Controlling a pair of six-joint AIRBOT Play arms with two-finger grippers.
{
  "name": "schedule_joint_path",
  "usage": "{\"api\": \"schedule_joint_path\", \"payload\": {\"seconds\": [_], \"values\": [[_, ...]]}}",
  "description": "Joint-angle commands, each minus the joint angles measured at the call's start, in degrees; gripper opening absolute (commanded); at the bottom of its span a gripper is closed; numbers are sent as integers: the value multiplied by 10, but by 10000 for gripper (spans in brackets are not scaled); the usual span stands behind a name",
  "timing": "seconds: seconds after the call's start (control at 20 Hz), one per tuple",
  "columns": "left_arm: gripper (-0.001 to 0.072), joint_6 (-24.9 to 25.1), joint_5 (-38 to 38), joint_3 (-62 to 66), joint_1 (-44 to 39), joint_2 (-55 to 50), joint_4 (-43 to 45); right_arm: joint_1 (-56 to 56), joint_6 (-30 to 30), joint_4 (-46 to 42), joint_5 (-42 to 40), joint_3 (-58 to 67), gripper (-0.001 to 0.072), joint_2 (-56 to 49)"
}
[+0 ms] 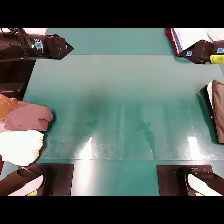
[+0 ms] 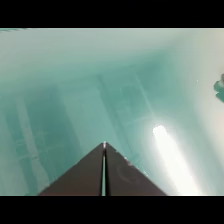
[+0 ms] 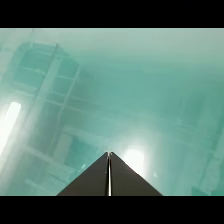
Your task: Fold the shirts.
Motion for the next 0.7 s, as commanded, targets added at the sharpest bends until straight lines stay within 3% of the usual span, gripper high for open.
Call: {"api": "schedule_joint_path", "payload": {"seconds": [0.0, 0.55, 0.65], "values": [[23, 0, 0, 0, 0, 0, 0, 1, 0, 0, 1, 0, 20, 0], [23, -1, 7, 0, 0, 0, 0, 1, 0, 0, 2, 0, 20, 0], [23, 2, 44, 0, 0, 0, 2, 1, 0, 0, 6, 0, 20, 0]]}}
